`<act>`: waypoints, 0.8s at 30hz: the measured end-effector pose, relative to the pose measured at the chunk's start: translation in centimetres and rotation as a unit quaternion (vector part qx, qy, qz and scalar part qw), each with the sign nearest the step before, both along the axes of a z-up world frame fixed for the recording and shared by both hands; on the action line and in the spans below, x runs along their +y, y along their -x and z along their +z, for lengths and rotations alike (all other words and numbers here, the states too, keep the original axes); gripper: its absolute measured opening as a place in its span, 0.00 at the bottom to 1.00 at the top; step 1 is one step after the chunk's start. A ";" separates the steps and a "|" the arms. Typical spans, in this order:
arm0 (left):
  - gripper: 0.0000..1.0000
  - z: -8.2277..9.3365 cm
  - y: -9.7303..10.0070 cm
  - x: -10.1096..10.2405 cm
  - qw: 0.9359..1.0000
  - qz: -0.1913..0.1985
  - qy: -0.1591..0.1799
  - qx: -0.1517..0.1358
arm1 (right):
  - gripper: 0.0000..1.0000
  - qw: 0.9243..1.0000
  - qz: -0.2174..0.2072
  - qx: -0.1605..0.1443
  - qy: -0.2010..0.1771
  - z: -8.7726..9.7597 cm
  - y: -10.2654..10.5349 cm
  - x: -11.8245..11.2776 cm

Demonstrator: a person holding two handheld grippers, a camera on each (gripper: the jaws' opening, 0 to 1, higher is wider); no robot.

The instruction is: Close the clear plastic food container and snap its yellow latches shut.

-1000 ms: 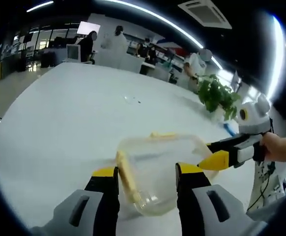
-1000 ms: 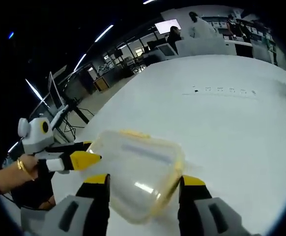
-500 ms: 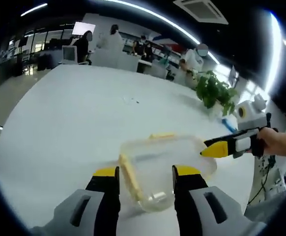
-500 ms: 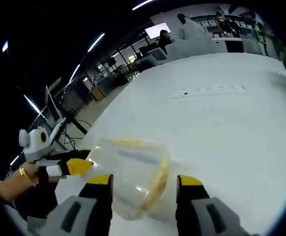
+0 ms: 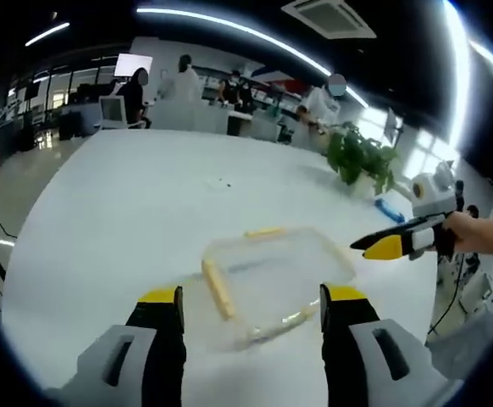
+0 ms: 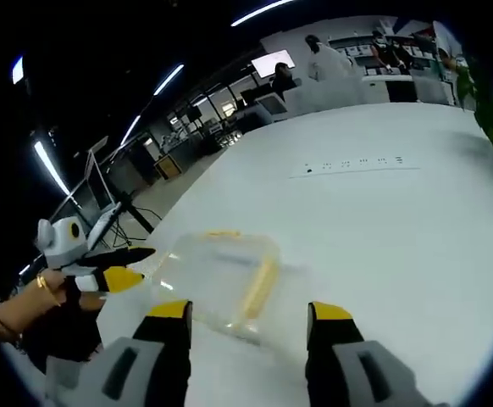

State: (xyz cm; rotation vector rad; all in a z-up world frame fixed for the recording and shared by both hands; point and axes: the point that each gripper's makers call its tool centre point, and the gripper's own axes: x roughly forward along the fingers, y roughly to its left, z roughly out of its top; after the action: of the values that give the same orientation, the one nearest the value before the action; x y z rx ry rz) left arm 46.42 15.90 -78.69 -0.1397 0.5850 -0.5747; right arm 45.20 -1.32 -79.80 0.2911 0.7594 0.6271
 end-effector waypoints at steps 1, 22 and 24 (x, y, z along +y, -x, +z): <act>0.65 0.0 0.3 0.2 1.000 -0.001 -0.001 0.000 | 0.53 1.000 0.000 -0.001 0.000 0.1 0.1 0.0; 0.71 0.5 9.6 3.2 0.999 0.026 -0.026 -0.026 | 0.54 1.000 0.003 -0.029 -0.009 1.3 9.0 0.9; 0.78 1.3 10.2 2.2 0.999 0.001 -0.018 -0.052 | 0.56 0.999 0.010 -0.033 -0.005 1.3 9.9 1.0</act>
State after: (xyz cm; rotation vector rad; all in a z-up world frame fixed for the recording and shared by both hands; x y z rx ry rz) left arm 36.21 18.11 -77.43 -0.0770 0.4942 -0.5656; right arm 35.33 -0.28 -78.52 0.2706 0.6972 0.6559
